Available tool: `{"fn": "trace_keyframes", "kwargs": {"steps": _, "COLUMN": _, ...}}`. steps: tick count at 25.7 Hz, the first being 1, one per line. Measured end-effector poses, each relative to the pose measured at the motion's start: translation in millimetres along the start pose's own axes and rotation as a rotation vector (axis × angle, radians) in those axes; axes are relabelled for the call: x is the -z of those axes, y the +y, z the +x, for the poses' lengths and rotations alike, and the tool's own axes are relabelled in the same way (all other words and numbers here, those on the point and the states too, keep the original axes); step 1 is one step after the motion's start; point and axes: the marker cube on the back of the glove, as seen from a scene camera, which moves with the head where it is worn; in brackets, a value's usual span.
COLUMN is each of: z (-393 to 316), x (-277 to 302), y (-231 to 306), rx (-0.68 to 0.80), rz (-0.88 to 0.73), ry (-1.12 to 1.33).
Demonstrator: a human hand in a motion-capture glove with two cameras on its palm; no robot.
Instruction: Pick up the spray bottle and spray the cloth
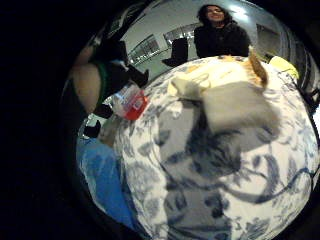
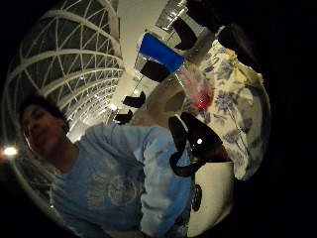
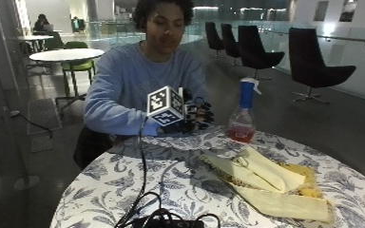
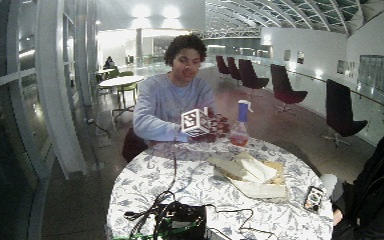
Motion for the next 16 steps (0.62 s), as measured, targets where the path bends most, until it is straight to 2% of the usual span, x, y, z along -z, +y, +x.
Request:
{"fn": "trace_keyframes", "kwargs": {"steps": 9, "z": 31, "x": 94, "y": 102, "rx": -0.026, "rz": 0.048, "ry": 0.318}}
{"fn": "trace_keyframes", "kwargs": {"steps": 16, "z": 40, "x": 112, "y": 147, "rx": -0.014, "rz": 0.027, "ry": 0.467}}
